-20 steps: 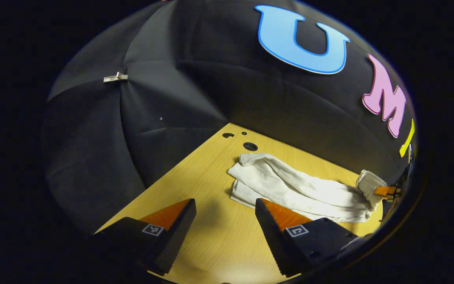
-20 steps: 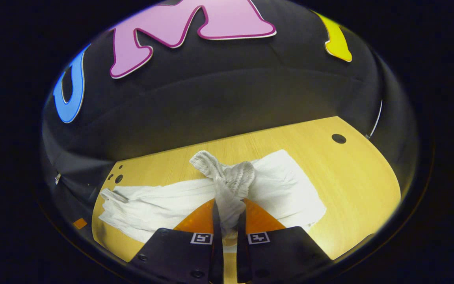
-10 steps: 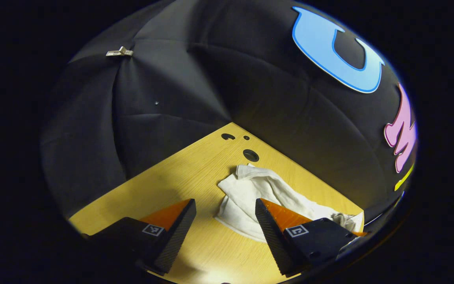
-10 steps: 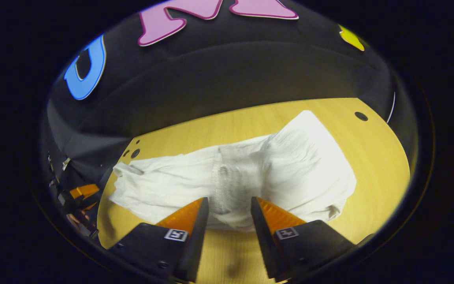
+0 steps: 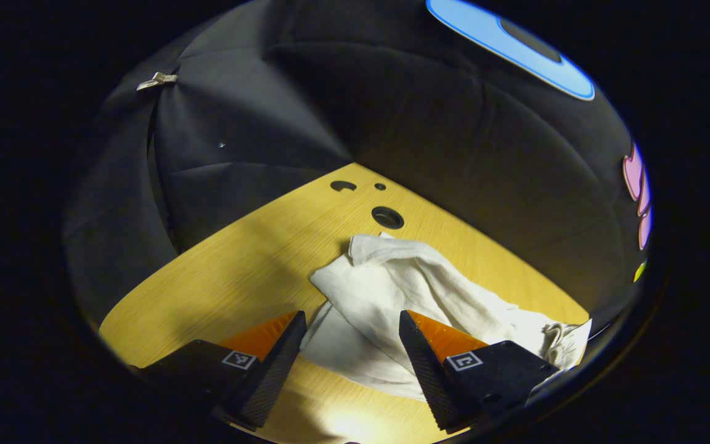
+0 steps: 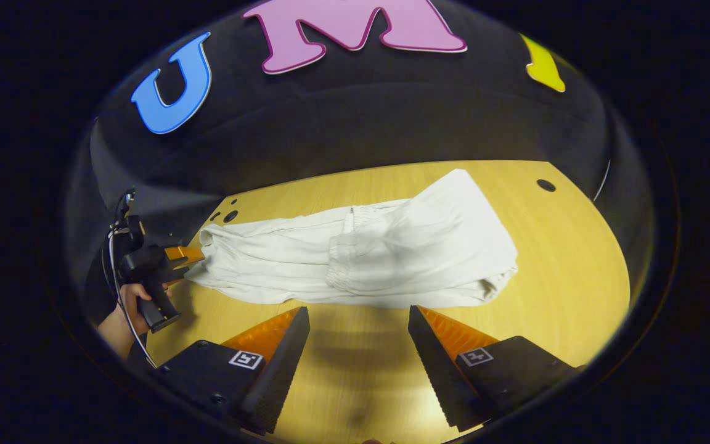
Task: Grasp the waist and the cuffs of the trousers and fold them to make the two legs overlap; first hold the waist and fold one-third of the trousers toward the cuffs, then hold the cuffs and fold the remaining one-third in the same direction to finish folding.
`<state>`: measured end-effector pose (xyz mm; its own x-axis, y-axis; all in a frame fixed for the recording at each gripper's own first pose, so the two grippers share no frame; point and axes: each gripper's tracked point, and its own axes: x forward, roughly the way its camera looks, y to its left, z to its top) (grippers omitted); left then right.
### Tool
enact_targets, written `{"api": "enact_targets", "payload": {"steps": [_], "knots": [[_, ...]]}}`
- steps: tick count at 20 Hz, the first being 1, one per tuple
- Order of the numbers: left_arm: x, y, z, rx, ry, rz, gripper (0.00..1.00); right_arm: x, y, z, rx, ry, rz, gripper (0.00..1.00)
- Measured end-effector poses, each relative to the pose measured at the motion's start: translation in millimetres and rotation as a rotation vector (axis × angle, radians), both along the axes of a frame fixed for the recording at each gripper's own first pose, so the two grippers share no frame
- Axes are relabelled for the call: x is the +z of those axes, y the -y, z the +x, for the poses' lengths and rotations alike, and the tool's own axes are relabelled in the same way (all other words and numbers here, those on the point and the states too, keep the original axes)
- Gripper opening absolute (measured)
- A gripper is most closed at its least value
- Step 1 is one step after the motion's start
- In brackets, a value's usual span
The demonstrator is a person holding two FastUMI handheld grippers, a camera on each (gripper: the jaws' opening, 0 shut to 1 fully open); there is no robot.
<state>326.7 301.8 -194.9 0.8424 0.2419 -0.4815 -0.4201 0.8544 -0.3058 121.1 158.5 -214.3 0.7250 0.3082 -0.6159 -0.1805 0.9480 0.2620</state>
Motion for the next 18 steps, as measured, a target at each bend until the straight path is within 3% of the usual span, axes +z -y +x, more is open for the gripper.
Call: {"api": "enact_targets", "payload": {"steps": [5, 6, 8, 11, 13, 15, 18], "knots": [[-12.6, 0.0, 7.4, -0.01, -0.135, 0.244, 0.95, 17.1, 67.1, -52.7, -0.12, -0.019, 0.018, 0.99], [-16.9, 5.8, 12.2, -0.016, -0.131, 0.241, 0.94, 21.2, 83.1, -62.7, -0.141, -0.009, -0.004, 0.99], [-17.9, 7.0, 14.4, -0.007, -0.128, 0.237, 0.8, 26.6, 113.1, -75.8, -0.18, 0.01, -0.043, 0.99], [-16.4, 12.5, 17.6, -0.049, -0.128, 0.246, 0.71, 34.9, 145.0, -92.7, -0.245, -0.001, -0.033, 0.99], [-16.1, 18.1, 21.7, -0.087, -0.13, 0.258, 0.53, 44.2, 159.8, -101.6, -0.294, 0.01, -0.013, 0.99], [-15.9, 24.4, 22.9, -0.118, -0.134, 0.274, 0.41, 50.0, 173.4, -115.9, -0.329, 0.021, -0.017, 0.99], [-14.5, 29.4, 25.6, -0.164, -0.166, 0.352, 0.12, 56.0, 188.6, -144.2, -0.356, 0.029, -0.047, 0.99]]}}
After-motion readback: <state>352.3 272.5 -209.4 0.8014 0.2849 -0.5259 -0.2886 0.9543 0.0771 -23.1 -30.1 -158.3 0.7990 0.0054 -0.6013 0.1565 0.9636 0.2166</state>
